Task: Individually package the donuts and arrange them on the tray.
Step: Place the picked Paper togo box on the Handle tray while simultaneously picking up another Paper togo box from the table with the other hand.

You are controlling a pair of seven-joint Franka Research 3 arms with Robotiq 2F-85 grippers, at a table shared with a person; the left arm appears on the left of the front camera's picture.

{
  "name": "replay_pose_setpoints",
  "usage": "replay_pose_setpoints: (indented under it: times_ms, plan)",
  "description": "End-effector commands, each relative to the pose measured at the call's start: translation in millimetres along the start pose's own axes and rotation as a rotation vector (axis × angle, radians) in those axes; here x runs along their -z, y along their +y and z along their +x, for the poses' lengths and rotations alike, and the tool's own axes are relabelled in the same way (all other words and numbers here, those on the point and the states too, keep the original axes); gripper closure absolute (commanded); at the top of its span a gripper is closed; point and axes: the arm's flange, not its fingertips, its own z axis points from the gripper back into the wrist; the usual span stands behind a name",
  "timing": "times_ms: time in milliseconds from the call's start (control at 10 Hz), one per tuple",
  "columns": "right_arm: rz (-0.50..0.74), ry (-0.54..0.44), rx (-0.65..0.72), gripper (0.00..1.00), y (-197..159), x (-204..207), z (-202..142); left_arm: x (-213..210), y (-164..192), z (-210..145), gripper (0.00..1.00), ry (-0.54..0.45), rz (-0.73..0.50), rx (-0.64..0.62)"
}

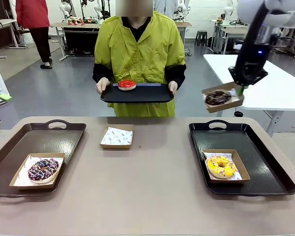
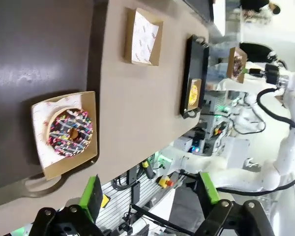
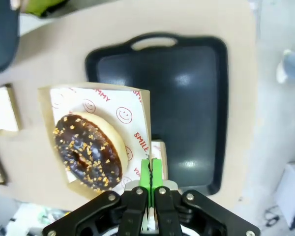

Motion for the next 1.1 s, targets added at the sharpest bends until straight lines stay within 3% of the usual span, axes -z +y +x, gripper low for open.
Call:
replay_pose_setpoints:
  times_ms: [0, 200, 500, 600, 1000]
  plan:
    - [-0.032, -0.007, 0.000, 0.99, -19.0, 14.1, 5.5, 26.3, -27.7, 15.4, 0.00, 0.028, 0.144, 0.061]
    - [-0.048, -0.004, 0.026, 0.99, -39.8, 33.7, 12.3, 70.1, -64.7, 30.5, 0.00, 0.057, 0.243, 0.098]
    - [-0.039, 0.020, 0.053, 0.99, -49.3, 66.3, 15.4, 121.2, -92.9, 57.9, 0.00, 0.053, 0.393, 0.109]
    - [-0.030, 0.026, 0.049, 0.99, -46.1, 46.3, 16.6, 138.9, -99.8, 67.5, 0.00, 0.051, 0.451, 0.121]
    - [-0.030, 0.026, 0.049, 0.99, -46.1, 46.3, 16.6, 217.8, -110.5, 100.3, 0.00, -0.040, 0.645, 0.158]
